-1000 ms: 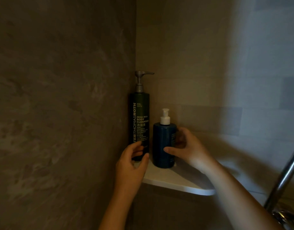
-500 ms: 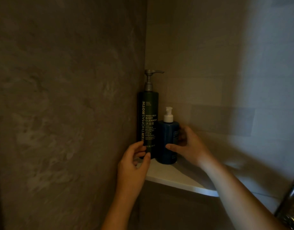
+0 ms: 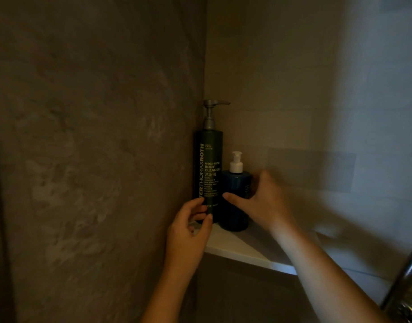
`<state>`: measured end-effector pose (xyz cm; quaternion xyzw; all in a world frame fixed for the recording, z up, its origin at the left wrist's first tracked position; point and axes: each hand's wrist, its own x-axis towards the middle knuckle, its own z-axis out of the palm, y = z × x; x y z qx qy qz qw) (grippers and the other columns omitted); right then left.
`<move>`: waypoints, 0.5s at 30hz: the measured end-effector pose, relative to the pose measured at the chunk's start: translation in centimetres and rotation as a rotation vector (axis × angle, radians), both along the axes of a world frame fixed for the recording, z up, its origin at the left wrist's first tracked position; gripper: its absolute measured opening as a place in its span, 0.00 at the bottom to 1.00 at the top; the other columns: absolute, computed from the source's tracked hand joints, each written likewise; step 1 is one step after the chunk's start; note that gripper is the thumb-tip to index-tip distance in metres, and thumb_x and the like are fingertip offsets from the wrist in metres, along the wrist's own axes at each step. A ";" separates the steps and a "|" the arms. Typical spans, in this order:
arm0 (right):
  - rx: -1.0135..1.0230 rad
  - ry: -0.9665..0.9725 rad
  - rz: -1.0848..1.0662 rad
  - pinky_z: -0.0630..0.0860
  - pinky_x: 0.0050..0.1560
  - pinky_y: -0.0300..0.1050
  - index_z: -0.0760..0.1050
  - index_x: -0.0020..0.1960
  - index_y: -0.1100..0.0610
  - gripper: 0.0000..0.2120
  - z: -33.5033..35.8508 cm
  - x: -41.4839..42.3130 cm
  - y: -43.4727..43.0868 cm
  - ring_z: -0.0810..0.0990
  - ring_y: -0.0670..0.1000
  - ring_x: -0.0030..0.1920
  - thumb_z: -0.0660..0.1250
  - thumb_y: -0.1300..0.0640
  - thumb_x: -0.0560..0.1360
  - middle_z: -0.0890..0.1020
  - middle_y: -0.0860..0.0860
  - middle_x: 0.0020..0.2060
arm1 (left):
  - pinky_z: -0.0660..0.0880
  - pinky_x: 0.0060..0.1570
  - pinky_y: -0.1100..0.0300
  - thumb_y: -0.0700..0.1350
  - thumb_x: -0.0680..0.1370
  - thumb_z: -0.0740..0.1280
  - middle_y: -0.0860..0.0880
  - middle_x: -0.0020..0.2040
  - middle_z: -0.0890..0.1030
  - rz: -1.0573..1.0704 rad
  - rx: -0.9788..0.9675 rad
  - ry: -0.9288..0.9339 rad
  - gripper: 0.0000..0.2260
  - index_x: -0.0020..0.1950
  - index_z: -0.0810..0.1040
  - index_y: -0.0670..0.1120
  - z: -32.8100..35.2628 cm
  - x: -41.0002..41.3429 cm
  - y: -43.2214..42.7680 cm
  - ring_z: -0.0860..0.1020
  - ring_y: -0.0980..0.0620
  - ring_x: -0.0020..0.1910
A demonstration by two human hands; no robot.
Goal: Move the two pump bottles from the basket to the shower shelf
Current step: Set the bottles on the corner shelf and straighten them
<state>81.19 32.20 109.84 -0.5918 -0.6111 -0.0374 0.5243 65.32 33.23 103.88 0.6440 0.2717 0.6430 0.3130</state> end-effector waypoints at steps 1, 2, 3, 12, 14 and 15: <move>0.009 -0.001 0.000 0.66 0.31 0.36 0.62 0.48 0.49 0.26 0.0 0.0 0.1 0.72 0.46 0.41 0.75 0.44 0.61 0.72 0.49 0.45 | 0.74 0.49 0.58 0.37 0.73 0.66 0.54 0.50 0.78 -0.003 0.001 0.002 0.18 0.51 0.72 0.61 -0.1 0.0 0.0 0.77 0.58 0.50; 0.009 0.012 0.011 0.65 0.31 0.35 0.63 0.48 0.50 0.25 -0.1 0.1 0.2 0.71 0.45 0.40 0.75 0.46 0.61 0.72 0.48 0.44 | 0.74 0.50 0.58 0.37 0.73 0.66 0.54 0.50 0.78 -0.004 0.001 0.004 0.18 0.51 0.72 0.61 -0.1 -0.1 0.0 0.77 0.59 0.49; -0.004 0.033 0.032 0.65 0.31 0.35 0.64 0.49 0.51 0.24 -0.1 0.3 0.2 0.71 0.44 0.40 0.75 0.47 0.62 0.72 0.47 0.44 | 0.74 0.49 0.58 0.37 0.73 0.66 0.54 0.50 0.78 -0.005 0.000 0.005 0.18 0.51 0.72 0.60 -0.2 -0.2 0.1 0.77 0.60 0.49; -0.084 0.147 0.182 0.69 0.31 0.30 0.72 0.55 0.54 0.18 0.2 1.5 -0.5 0.73 0.38 0.40 0.71 0.58 0.68 0.73 0.40 0.39 | 0.73 0.43 0.73 0.36 0.73 0.66 0.55 0.49 0.78 -0.010 0.024 -0.001 0.19 0.50 0.72 0.61 0.0 -0.4 0.2 0.77 0.64 0.46; -0.083 0.163 0.192 0.70 0.29 0.27 0.71 0.54 0.53 0.18 0.2 1.4 -0.7 0.73 0.38 0.39 0.72 0.57 0.67 0.73 0.40 0.39 | 0.74 0.44 0.72 0.36 0.73 0.66 0.55 0.49 0.78 -0.014 0.029 -0.002 0.19 0.50 0.72 0.61 0.0 -0.4 0.2 0.77 0.65 0.45; -0.079 0.158 0.180 0.70 0.28 0.28 0.70 0.55 0.52 0.20 0.2 1.2 -0.8 0.72 0.38 0.39 0.73 0.55 0.66 0.73 0.40 0.40 | 0.74 0.44 0.72 0.36 0.73 0.66 0.55 0.49 0.78 -0.016 0.033 -0.003 0.18 0.50 0.72 0.60 0.0 -0.4 0.2 0.77 0.65 0.46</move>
